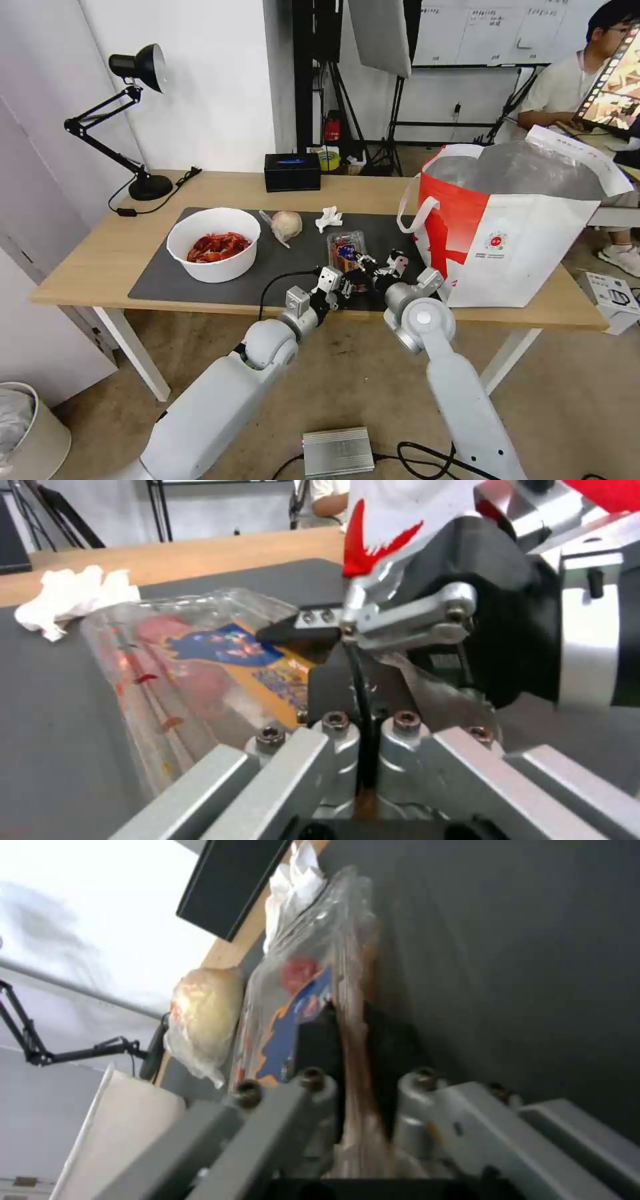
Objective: Pick up the trash from the table and place it into the takeout bag.
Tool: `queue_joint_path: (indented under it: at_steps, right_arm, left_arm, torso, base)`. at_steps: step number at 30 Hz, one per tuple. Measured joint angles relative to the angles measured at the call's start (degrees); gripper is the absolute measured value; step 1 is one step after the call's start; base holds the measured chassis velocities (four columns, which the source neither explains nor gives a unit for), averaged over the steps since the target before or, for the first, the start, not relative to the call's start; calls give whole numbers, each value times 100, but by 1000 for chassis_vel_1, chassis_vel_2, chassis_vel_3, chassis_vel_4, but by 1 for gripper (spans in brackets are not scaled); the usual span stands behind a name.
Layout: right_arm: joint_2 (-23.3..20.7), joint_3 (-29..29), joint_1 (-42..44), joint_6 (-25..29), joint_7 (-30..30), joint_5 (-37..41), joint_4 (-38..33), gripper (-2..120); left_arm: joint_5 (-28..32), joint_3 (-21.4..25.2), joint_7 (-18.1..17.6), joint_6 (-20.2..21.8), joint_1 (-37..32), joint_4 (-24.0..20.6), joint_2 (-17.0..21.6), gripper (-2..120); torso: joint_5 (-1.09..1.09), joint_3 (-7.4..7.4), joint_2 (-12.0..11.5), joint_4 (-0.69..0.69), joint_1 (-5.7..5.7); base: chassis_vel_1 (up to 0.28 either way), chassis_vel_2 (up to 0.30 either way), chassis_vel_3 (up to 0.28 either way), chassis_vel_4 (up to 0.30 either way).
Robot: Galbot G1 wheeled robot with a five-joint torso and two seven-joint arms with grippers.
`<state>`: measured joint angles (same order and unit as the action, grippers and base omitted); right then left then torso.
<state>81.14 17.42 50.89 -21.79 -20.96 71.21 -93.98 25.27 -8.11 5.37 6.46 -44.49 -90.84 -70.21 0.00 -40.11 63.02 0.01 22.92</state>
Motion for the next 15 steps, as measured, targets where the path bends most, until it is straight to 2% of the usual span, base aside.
queue_joint_path:
  at_steps: [2,10,12,14,15]
  right_arm:
    - [13,0,-3,5,0,-15,0,0]
    - [20,11,2,49,23,-115,42,0]
    - [22,15,3,60,24,-118,49,0]
    - [23,17,9,75,24,-123,48,0]
    - [23,17,9,75,24,-123,48,0]
  left_arm:
    - [32,19,-4,0,-9,-35,33,0]
    - [139,135,-14,-79,-20,-146,132,0]
    - [161,171,-18,-94,-32,-169,155,4]
    - [185,247,-27,-110,-65,-211,202,13]
    - [185,247,-27,-110,-65,-211,202,13]
  torso:
    - [-1,0,0,1,0]
    - [0,0,0,0,0]
    - [-1,0,0,1,0]
    - [-1,0,0,1,0]
    - [-1,0,0,1,0]
  base:
    - [0,0,0,0]
    - [0,0,0,0]
    - [0,0,0,0]
    - [0,0,0,0]
    - [0,0,0,0]
